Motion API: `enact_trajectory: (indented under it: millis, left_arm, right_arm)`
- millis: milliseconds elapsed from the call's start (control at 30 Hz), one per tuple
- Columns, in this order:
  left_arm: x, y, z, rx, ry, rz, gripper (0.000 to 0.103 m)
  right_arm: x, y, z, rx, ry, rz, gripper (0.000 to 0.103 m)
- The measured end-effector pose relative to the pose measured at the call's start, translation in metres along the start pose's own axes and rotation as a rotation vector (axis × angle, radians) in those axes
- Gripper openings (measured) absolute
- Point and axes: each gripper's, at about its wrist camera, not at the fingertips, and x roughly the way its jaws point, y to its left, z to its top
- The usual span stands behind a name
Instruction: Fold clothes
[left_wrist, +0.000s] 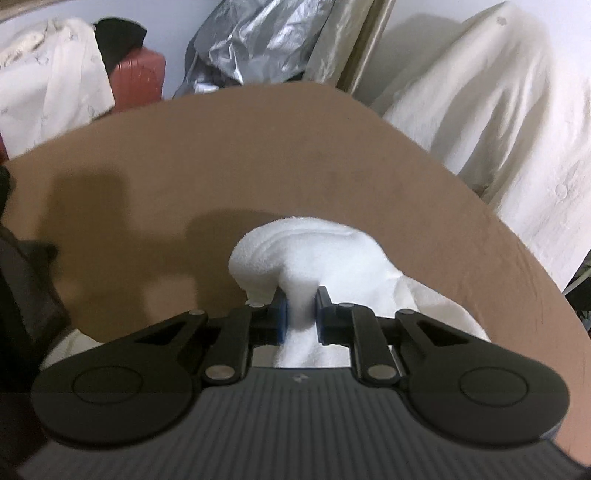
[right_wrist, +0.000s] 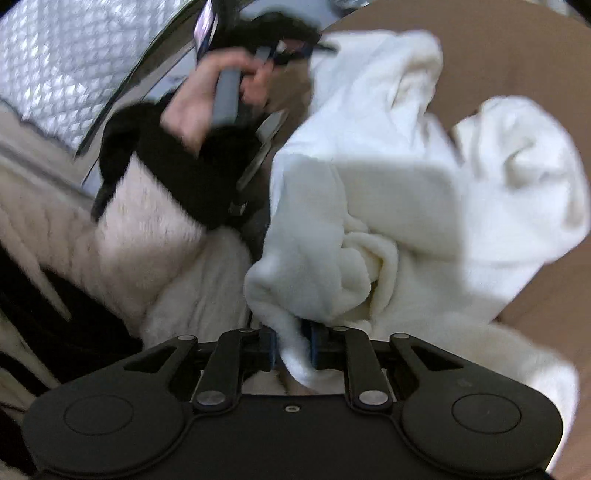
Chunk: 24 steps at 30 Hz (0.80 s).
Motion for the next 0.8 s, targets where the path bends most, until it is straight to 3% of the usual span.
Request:
enact_trajectory:
  millis: [33, 100, 233, 300, 500, 567, 700, 800]
  left_arm:
    - [0.002, 0.001, -0.001, -0.006, 0.006, -0.001, 0.014]
    - [0.003, 0.005, -0.004, -0.018, 0.008, -0.009, 0.014]
    - [0.003, 0.006, -0.010, -0.009, 0.012, -0.001, 0.014]
    - [0.002, 0.004, -0.010, 0.001, 0.003, -0.003, 0.014]
    - [-0.001, 0.004, -0.010, 0.020, -0.007, -0.008, 0.013]
    - [0.001, 0.007, -0.009, 0.007, -0.001, -0.017, 0.013]
    - [0.003, 0.012, -0.007, -0.006, 0.015, -0.047, 0.013]
    - [0.008, 0.013, -0.005, 0.001, 0.026, -0.058, 0.013]
  right_arm:
    - [-0.014, -0.003, 0.005, 0.025, -0.026, -0.010, 0.027]
    - [-0.042, -0.009, 0.010, 0.075, -0.098, -0.051, 0.046]
    - [-0.082, -0.045, 0.019, 0.266, -0.305, -0.145, 0.060]
    - [-0.094, -0.074, 0.017, 0.400, -0.385, -0.143, 0.062]
    - [-0.075, -0.176, -0.026, 0.949, -0.464, -0.138, 0.063]
    - [-0.064, -0.202, -0.036, 1.044, -0.460, -0.075, 0.063]
    - [-0.038, -0.207, -0.025, 1.033, -0.358, -0.150, 0.064]
    - [-0.021, -0.203, -0.011, 0.960, -0.305, -0.074, 0.064]
